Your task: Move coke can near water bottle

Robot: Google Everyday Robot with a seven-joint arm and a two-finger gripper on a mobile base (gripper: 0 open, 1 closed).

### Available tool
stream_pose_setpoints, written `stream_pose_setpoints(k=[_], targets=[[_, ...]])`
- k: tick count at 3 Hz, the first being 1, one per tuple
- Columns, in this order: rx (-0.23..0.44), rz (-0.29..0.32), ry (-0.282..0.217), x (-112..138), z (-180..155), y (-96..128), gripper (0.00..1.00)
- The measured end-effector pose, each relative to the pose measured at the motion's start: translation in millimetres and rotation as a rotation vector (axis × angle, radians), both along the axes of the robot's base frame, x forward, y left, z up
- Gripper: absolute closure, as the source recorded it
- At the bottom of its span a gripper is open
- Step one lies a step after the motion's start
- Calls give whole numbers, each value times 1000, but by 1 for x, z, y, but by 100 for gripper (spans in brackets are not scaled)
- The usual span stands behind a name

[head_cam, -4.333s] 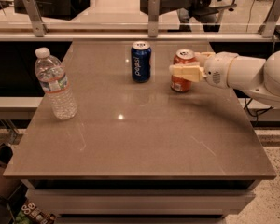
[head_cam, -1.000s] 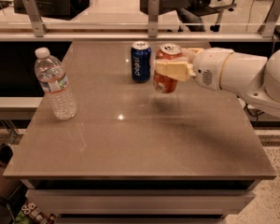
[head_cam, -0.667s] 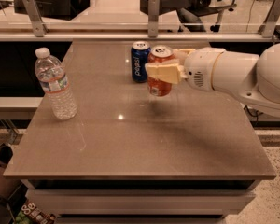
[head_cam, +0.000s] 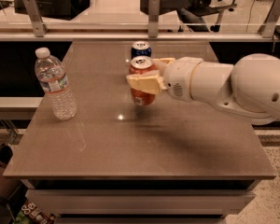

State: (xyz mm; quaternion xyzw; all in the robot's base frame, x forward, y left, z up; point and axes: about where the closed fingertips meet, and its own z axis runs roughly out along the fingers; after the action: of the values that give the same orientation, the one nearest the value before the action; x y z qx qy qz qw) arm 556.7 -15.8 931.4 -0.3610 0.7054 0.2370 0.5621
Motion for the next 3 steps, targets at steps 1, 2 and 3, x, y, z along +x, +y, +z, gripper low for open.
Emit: stream_pose_setpoints(k=[1,2,3], targets=[[6,24,-8,-5,-10,19,100],[3,36,-16,-10,-15,30,100],[2,51,-19,-15,-18,39,100]])
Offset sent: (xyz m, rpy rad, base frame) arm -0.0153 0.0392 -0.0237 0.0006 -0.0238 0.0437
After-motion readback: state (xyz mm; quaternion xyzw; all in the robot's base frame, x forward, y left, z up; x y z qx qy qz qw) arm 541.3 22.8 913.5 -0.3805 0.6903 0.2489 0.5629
